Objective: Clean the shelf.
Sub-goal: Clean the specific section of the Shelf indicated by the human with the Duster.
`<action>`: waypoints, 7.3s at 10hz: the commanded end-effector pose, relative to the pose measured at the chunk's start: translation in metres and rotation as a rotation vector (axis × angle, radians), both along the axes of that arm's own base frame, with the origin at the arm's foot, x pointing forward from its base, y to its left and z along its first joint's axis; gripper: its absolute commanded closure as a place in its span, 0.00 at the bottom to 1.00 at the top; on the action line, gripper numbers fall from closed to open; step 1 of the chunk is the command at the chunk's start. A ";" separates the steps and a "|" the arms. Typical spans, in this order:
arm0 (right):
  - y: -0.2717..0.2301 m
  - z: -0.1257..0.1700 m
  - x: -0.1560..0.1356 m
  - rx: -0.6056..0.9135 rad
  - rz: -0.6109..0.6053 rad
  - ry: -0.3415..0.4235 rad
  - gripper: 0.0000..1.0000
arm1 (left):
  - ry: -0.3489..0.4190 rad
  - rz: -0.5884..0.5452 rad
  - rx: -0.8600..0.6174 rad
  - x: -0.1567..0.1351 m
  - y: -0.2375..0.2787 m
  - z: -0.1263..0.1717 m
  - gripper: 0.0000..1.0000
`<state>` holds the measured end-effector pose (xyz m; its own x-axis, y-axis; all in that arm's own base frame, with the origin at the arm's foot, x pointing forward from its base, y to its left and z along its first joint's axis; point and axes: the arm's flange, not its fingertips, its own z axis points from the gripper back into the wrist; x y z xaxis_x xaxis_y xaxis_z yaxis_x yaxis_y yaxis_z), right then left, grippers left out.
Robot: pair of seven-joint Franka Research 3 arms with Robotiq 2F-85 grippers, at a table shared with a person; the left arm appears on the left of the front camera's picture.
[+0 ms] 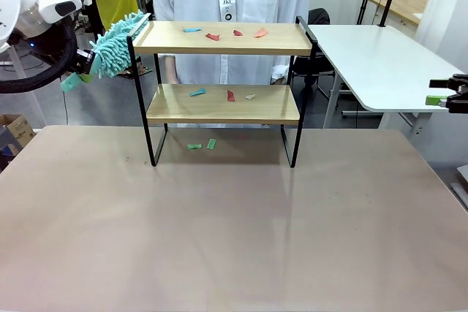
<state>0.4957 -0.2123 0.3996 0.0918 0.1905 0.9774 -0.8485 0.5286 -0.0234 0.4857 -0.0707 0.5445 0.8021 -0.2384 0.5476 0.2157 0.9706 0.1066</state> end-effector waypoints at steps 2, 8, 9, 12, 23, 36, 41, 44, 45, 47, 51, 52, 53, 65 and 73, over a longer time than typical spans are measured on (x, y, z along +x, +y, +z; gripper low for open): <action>0.002 0.002 0.000 0.001 0.001 -0.005 0.00 | -0.008 -0.008 0.011 0.000 0.002 0.002 1.00; 0.002 0.002 0.000 0.001 0.001 -0.005 0.00 | 0.133 -0.239 0.290 -0.045 0.058 0.081 0.87; 0.002 0.002 0.000 0.001 0.001 -0.005 0.00 | 0.212 -0.344 0.368 -0.055 0.062 0.097 0.87; 0.002 0.002 0.000 0.001 0.001 -0.005 0.00 | 0.380 -0.436 0.676 -0.091 0.071 0.123 0.87; 0.002 0.002 0.000 0.001 0.001 -0.005 0.00 | 0.627 -1.219 0.678 -0.163 0.040 0.080 0.87; 0.002 0.002 0.000 0.001 0.001 -0.005 0.00 | 0.627 -1.219 0.678 -0.163 0.040 0.080 0.87; 0.002 0.002 0.000 0.001 0.001 -0.005 0.00 | 0.627 -1.219 0.678 -0.163 0.040 0.080 0.87; 0.002 0.002 0.000 0.001 0.001 -0.005 0.00 | 0.627 -1.219 0.678 -0.163 0.040 0.080 0.87; 0.002 0.002 0.000 0.001 0.001 -0.005 0.00 | 0.627 -1.219 0.678 -0.163 0.040 0.080 0.87; 0.002 0.002 0.000 0.001 0.001 -0.005 0.00 | 0.627 -1.219 0.678 -0.163 0.040 0.080 0.87; 0.002 0.002 0.000 0.001 0.001 -0.005 0.00 | 0.627 -1.219 0.678 -0.163 0.040 0.080 0.87; 0.002 0.002 0.000 0.001 0.001 -0.005 0.00 | 0.634 -1.220 0.670 -0.162 0.038 0.079 0.87; 0.002 0.002 0.000 0.001 0.001 -0.005 0.00 | 0.617 -1.261 0.592 -0.159 0.030 0.080 0.87; 0.002 0.002 0.000 0.001 0.001 -0.005 0.00 | 0.449 -0.886 -0.170 -0.184 -0.146 0.061 0.87; 0.002 0.002 0.000 0.001 0.001 -0.005 0.00 | 0.296 -0.467 -0.319 -0.178 -0.212 0.030 0.87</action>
